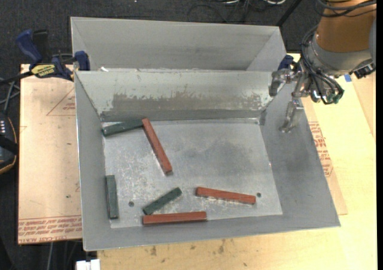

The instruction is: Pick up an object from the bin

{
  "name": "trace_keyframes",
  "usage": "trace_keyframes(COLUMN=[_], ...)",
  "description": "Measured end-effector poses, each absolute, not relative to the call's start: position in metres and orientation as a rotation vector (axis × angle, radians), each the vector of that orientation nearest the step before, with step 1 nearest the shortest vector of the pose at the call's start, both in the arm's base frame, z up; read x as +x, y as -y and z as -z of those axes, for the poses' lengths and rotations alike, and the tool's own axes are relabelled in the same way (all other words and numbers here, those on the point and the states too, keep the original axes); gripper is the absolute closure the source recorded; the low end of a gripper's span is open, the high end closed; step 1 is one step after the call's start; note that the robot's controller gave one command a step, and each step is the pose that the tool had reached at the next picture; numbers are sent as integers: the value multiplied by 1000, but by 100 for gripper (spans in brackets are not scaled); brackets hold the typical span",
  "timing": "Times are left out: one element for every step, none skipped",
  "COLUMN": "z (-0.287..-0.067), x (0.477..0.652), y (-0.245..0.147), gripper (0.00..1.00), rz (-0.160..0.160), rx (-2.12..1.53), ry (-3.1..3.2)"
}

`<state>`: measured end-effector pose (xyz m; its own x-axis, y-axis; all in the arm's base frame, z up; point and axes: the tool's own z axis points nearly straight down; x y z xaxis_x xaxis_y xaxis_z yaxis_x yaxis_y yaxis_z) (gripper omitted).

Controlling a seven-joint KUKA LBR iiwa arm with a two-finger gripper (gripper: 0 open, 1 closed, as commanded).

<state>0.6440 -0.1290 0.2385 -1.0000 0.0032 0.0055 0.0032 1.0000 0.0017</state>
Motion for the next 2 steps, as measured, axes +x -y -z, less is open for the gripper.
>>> trace_keyframes(z=[-244,-240], x=[645,645], y=[128,128], gripper=[0,0], rz=[1,-2], rx=[-2,2], ry=[3144,3150])
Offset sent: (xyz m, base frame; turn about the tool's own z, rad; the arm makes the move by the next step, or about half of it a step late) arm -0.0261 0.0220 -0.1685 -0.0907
